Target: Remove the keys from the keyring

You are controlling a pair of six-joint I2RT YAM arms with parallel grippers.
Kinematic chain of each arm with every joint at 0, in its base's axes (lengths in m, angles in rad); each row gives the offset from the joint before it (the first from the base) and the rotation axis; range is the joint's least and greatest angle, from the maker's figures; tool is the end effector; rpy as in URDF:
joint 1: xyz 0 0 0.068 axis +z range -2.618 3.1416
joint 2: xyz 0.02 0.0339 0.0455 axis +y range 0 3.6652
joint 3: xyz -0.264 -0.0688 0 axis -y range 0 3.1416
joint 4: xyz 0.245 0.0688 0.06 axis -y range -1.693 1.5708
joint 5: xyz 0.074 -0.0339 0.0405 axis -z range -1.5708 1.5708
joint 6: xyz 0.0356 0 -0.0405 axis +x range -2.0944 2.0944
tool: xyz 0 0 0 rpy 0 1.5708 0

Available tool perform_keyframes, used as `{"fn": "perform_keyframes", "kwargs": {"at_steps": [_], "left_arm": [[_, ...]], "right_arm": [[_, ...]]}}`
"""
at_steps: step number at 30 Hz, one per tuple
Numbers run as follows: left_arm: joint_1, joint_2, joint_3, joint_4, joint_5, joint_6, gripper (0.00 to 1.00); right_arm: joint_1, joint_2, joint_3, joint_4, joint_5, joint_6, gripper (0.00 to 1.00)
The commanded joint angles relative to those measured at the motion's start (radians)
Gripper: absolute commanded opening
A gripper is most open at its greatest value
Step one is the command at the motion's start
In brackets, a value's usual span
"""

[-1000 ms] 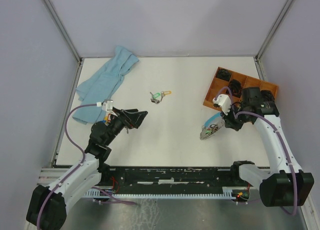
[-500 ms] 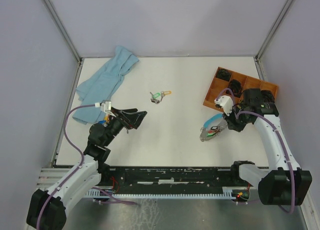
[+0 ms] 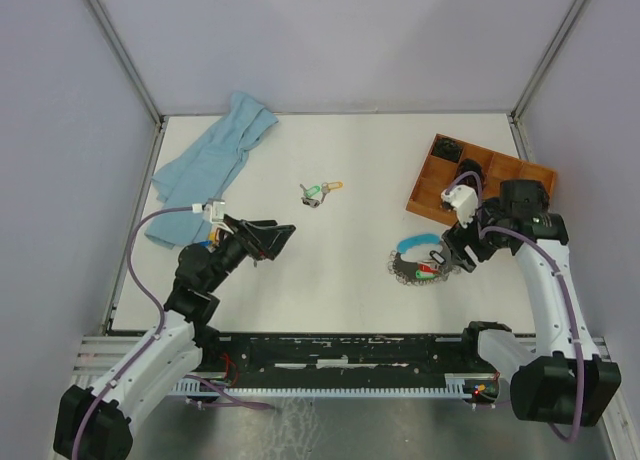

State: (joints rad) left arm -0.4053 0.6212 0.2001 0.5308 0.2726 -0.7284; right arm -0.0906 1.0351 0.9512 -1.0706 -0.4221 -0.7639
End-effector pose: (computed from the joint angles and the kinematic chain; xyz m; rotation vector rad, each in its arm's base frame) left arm 0.1442 -0.0723 0.2336 -0.0151 1.5672 -1.1078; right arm 0.1781 -0.0015 0.2824 -0.9623 2.3964 0.2772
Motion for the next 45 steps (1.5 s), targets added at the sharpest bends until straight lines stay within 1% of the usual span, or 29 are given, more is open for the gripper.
{"fn": "perform_keyframes", "kwargs": {"at_steps": [1,4,6,7,8,9,11,14,19,23,27,32,34,39,45], "left_arm": [[0.002,-0.019,0.120,-0.095,0.025,0.004,0.99],[0.002,-0.015,0.190,-0.179,0.022,0.040,0.99],[0.001,-0.011,0.235,-0.234,0.013,0.070,0.99],[0.002,-0.008,0.261,-0.260,0.009,0.086,0.99],[0.002,-0.003,0.283,-0.289,0.004,0.100,0.99],[0.001,0.004,0.310,-0.314,0.000,0.117,0.99],[0.001,0.021,0.366,-0.368,-0.016,0.147,0.99],[0.002,0.056,0.457,-0.435,-0.026,0.194,0.99],[0.001,0.108,0.619,-0.562,-0.034,0.271,0.99],[0.002,0.120,0.730,-0.665,-0.076,0.330,0.99],[0.001,0.101,0.800,-0.713,-0.119,0.367,0.99],[0.001,0.088,0.859,-0.760,-0.118,0.389,0.99],[0.001,0.081,0.871,-0.771,-0.117,0.393,0.99],[0.002,0.063,0.896,-0.799,-0.111,0.396,0.99],[0.001,0.040,0.910,-0.819,-0.109,0.399,0.99]], "right_arm": [[-0.026,-0.046,0.047,0.061,-0.067,0.073,0.84],[-0.039,-0.062,0.087,0.099,-0.095,0.138,0.92],[-0.046,-0.070,0.115,0.151,-0.105,0.230,0.98],[-0.047,-0.074,0.130,0.185,-0.102,0.279,1.00],[-0.047,-0.078,0.143,0.244,-0.088,0.355,1.00],[-0.048,-0.084,0.156,0.291,-0.057,0.480,1.00],[-0.047,-0.080,0.183,0.358,-0.023,0.619,1.00],[-0.049,-0.053,0.239,0.394,-0.133,0.727,1.00],[-0.048,-0.014,0.321,0.441,-0.360,0.802,1.00],[-0.049,0.020,0.421,0.422,-0.414,0.872,1.00],[-0.048,-0.017,0.452,0.442,-0.314,0.999,1.00],[-0.049,-0.039,0.536,0.340,-0.125,1.039,1.00],[-0.049,-0.047,0.572,0.307,-0.078,1.055,1.00],[-0.048,-0.062,0.624,0.257,-0.043,1.089,1.00],[-0.049,-0.076,0.622,0.249,-0.094,1.079,1.00]]}}
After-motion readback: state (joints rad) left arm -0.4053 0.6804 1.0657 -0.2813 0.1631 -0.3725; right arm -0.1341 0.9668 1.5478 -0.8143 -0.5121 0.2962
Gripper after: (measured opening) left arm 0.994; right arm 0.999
